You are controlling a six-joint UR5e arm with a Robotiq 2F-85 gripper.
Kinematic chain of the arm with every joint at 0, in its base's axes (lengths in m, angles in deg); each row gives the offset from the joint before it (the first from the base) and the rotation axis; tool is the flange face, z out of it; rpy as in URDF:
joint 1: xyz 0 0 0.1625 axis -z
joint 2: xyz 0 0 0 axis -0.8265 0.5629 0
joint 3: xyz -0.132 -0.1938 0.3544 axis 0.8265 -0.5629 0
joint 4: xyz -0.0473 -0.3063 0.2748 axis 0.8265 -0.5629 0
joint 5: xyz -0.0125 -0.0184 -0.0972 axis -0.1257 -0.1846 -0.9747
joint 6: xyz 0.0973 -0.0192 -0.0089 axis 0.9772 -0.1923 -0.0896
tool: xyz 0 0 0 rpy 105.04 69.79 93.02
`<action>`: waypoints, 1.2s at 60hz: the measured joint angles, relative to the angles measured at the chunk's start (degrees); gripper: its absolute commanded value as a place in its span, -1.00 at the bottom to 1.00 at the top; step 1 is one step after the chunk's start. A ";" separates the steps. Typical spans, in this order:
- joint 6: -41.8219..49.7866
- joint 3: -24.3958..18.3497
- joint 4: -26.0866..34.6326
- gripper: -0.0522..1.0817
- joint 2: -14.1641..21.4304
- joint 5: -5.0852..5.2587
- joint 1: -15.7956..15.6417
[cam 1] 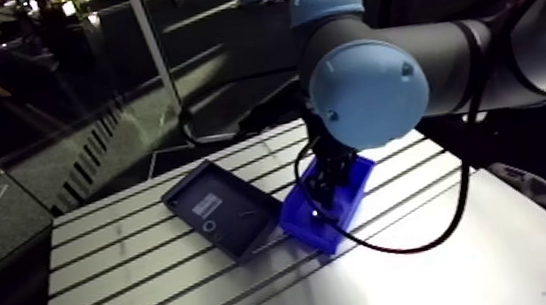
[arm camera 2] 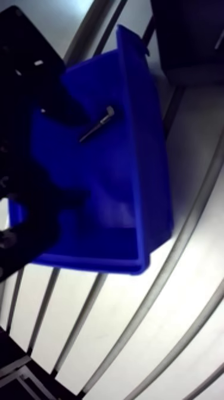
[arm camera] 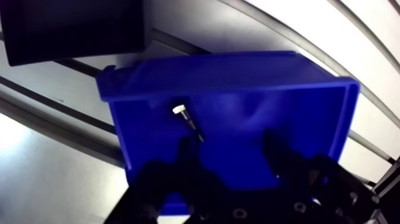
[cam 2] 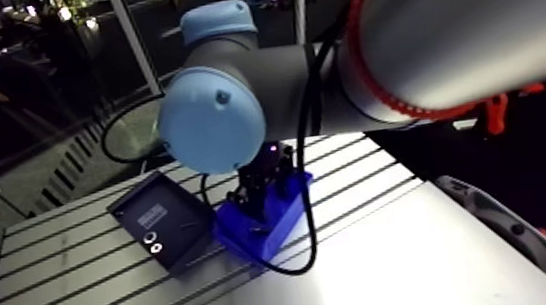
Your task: Pick up the M10 bolt from the tray and put it into the blue bin.
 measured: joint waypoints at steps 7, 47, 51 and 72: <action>0.15 -0.69 1.31 -0.90 0.91 -0.08 -0.15; 5.51 -13.45 22.78 -0.90 6.37 4.94 -0.02; 7.32 -15.06 24.06 -0.90 6.54 4.98 0.03; 18.64 -23.04 30.05 -0.90 7.00 4.58 -2.10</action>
